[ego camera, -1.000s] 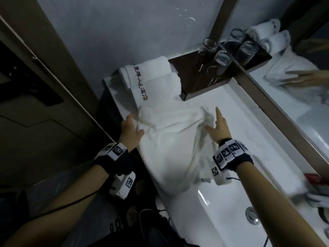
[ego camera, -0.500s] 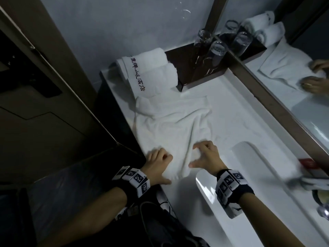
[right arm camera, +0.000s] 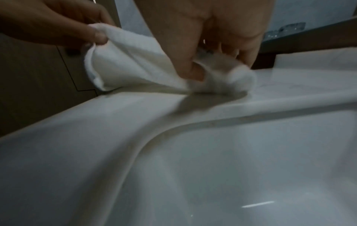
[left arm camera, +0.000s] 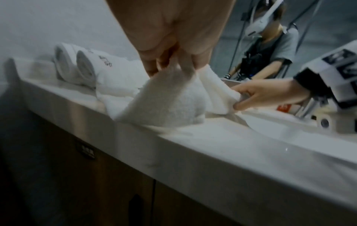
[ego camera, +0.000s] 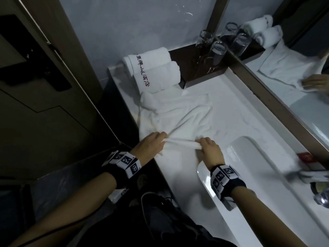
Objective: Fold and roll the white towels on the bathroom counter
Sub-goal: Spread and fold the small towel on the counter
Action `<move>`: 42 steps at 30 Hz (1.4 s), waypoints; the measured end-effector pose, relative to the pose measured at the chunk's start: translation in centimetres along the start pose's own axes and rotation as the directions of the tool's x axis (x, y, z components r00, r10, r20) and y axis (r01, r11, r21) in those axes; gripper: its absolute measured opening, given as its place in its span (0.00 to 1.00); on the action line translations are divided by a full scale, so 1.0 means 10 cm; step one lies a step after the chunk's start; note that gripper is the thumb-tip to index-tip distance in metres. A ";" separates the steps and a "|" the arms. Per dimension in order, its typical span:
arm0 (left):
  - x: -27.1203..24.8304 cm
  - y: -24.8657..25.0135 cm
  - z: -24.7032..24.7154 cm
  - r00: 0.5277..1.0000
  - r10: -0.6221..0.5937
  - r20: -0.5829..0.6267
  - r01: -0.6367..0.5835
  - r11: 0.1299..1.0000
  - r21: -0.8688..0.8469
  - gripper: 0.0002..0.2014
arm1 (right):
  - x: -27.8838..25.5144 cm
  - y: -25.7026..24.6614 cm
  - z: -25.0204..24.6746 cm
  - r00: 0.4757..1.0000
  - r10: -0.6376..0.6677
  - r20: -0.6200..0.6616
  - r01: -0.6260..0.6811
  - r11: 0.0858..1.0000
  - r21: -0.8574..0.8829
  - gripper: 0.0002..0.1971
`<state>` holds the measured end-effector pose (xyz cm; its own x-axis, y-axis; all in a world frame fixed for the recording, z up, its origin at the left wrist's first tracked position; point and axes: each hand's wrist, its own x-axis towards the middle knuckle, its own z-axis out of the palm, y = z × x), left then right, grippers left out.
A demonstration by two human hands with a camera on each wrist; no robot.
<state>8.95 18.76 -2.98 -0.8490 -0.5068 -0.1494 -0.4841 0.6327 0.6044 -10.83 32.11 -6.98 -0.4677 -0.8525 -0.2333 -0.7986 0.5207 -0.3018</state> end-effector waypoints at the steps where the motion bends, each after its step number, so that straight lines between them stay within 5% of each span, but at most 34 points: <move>1: -0.03 -0.05 -0.01 0.999 0.032 0.011 -0.033 0.996 0.084 0.12 | 0.00 0.01 -0.07 1.000 0.011 -0.019 -0.012 1.000 -0.009 0.14; 7: -0.22 -0.22 -0.01 1.000 0.013 0.011 -0.015 0.963 0.268 0.16 | -0.04 0.14 -0.46 0.987 0.161 0.024 -0.162 0.984 0.077 0.07; 10: -0.24 -0.24 -0.07 0.999 -0.030 -0.041 0.037 0.984 0.173 0.10 | -0.05 0.23 -0.55 0.995 0.099 0.018 -0.100 0.960 0.262 0.16; 13: -0.25 -0.34 -0.14 0.990 -0.124 -0.067 0.127 0.991 0.043 0.07 | -0.09 0.32 -0.61 0.995 0.086 0.044 -0.096 0.894 0.437 0.11; 18: -0.32 -0.39 -0.15 0.952 -0.182 0.245 0.175 0.983 0.050 0.17 | -0.08 0.30 -0.55 0.981 0.097 0.169 -0.165 0.874 0.457 0.10; 21: -0.37 -0.41 -0.18 0.930 -0.228 0.287 0.223 0.973 0.052 0.13 | -0.05 0.31 -0.49 0.976 0.149 0.158 -0.206 0.865 0.457 0.25; 27: -0.42 -0.47 -0.34 0.973 -0.201 0.114 0.220 0.955 -0.197 0.02 | -0.07 0.43 -0.47 0.965 0.243 0.097 -0.255 0.794 0.551 0.27; 31: -0.41 -0.44 -0.52 0.978 -0.126 0.164 0.174 0.932 -0.318 0.07 | -0.01 0.51 -0.53 0.942 0.336 -0.002 -0.261 0.736 0.625 0.27; 34: -0.37 -0.39 -0.59 0.966 -0.032 0.257 0.091 0.971 -0.221 0.11 | 0.05 0.56 -0.56 0.934 0.355 -0.035 -0.252 0.728 0.638 0.25; 39: -0.33 -0.39 -0.60 0.973 0.022 0.228 0.017 0.986 -0.166 0.11 | 0.07 0.59 -0.57 0.938 0.346 0.022 -0.291 0.750 0.594 0.26; 42: -0.34 -0.48 -0.55 0.929 0.038 0.368 -0.005 0.996 -0.090 0.10 | 0.05 0.59 -0.53 0.945 0.308 0.111 -0.316 0.773 0.550 0.29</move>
<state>15.34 14.28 -1.08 -0.8851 -0.2317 -0.4036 -0.4587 0.5799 0.6733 -17.80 34.47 -3.93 -0.6461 -0.6403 -0.4155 -0.2613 0.6970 -0.6678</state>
